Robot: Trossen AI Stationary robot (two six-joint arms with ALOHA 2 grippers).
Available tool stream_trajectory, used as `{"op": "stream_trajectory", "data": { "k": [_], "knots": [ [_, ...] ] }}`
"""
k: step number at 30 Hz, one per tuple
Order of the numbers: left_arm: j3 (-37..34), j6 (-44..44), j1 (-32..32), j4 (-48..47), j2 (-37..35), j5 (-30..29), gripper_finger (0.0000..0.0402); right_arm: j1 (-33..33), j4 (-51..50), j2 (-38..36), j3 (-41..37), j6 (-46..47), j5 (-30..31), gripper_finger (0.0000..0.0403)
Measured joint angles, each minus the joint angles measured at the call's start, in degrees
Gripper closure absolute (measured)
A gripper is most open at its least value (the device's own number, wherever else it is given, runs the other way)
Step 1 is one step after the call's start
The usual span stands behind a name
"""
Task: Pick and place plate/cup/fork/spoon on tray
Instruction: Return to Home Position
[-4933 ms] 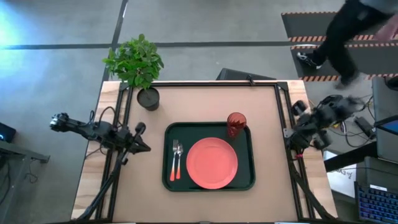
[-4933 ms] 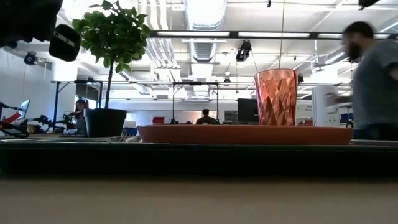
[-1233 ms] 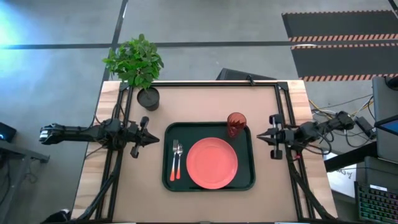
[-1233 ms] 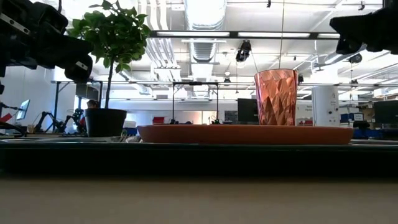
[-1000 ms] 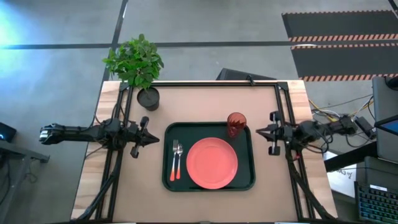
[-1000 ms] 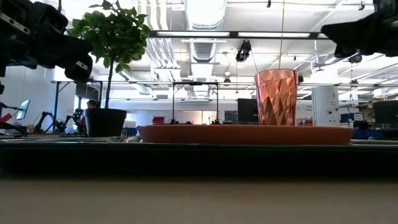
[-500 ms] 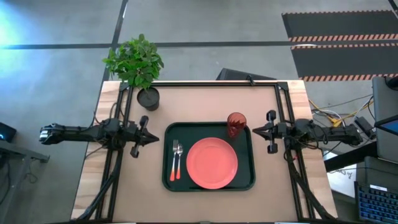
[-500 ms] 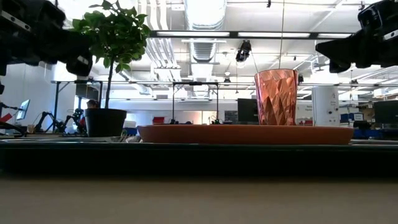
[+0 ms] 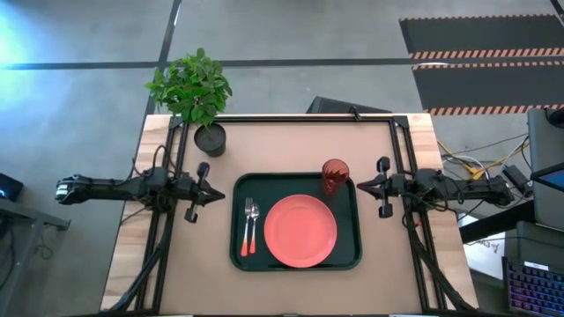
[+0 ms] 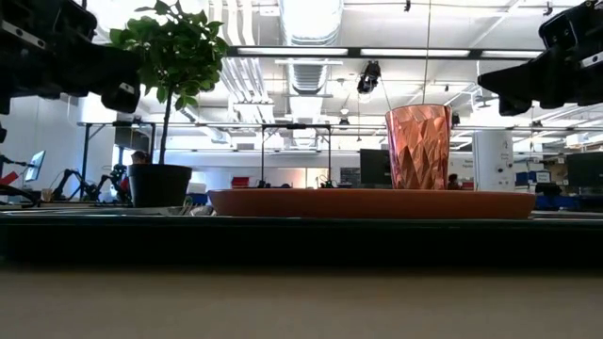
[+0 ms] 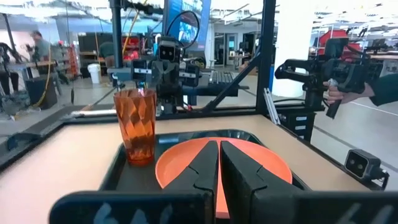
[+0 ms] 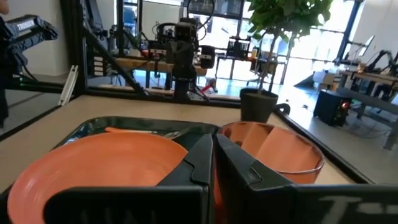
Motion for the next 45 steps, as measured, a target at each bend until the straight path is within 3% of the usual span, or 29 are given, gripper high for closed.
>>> {"op": "stream_trajectory", "data": {
  "k": [45],
  "knots": [
    [-0.17,-1.0,0.0,-1.61,2.73,0.04,0.0402,0.0,-1.14,0.87,0.26,2.48,0.06,0.0394]
  ]
}}
